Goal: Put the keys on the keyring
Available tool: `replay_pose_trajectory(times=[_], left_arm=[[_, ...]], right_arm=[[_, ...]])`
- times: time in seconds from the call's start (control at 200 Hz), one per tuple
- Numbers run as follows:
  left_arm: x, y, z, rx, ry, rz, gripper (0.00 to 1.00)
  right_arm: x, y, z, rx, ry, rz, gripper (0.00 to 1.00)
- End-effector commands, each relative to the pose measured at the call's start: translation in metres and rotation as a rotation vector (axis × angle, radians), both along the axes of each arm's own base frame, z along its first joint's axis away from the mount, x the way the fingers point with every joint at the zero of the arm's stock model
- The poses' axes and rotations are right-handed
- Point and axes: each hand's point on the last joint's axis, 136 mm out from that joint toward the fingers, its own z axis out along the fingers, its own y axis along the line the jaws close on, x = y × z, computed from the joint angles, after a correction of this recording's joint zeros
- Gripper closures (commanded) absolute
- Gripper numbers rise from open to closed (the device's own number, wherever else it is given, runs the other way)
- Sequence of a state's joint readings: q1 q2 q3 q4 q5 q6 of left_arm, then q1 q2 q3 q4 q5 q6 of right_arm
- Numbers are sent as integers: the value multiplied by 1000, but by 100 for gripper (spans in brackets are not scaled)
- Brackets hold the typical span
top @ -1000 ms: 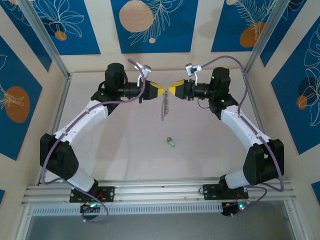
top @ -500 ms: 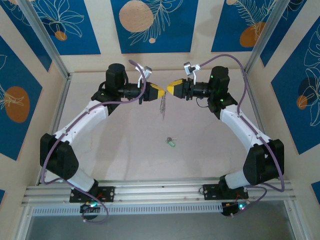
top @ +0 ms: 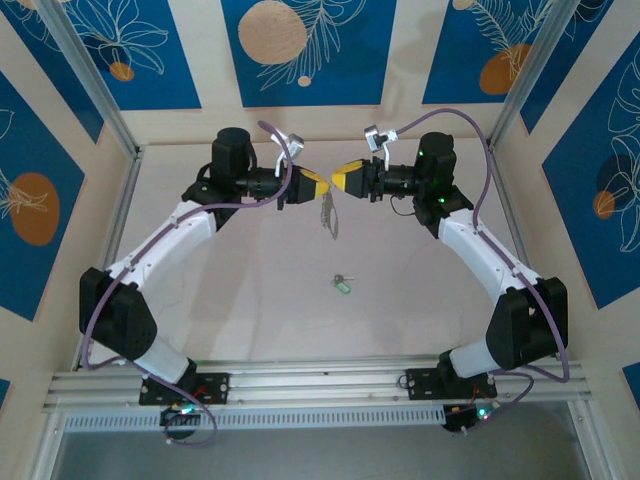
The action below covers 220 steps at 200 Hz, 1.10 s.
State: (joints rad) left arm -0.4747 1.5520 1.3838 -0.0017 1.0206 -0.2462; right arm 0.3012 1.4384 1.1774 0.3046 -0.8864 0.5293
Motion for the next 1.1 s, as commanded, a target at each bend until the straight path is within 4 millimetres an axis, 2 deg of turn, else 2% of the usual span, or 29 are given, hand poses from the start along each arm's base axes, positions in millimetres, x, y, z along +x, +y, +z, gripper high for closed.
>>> replay_pose_trajectory(times=[0.0,0.375,0.555,0.97,1.095], left_arm=[[-17,1,28,-32,-94,-37,100],[-14,1,28,-27,-102,-29,100],[-12,0,27,-25,-101,-24,100],[-8,-2,26,-24,-98,-23,100],[-8,-2,25,-23,-94,-25,100]], right_arm=[[1,-1,-5,-10,1,-12,75],[0,0,-16,-14,31,-1,75],[0,1,-21,-19,40,3,81],[-1,5,-23,-19,44,17,84],[-1,6,-24,-20,43,16,89]])
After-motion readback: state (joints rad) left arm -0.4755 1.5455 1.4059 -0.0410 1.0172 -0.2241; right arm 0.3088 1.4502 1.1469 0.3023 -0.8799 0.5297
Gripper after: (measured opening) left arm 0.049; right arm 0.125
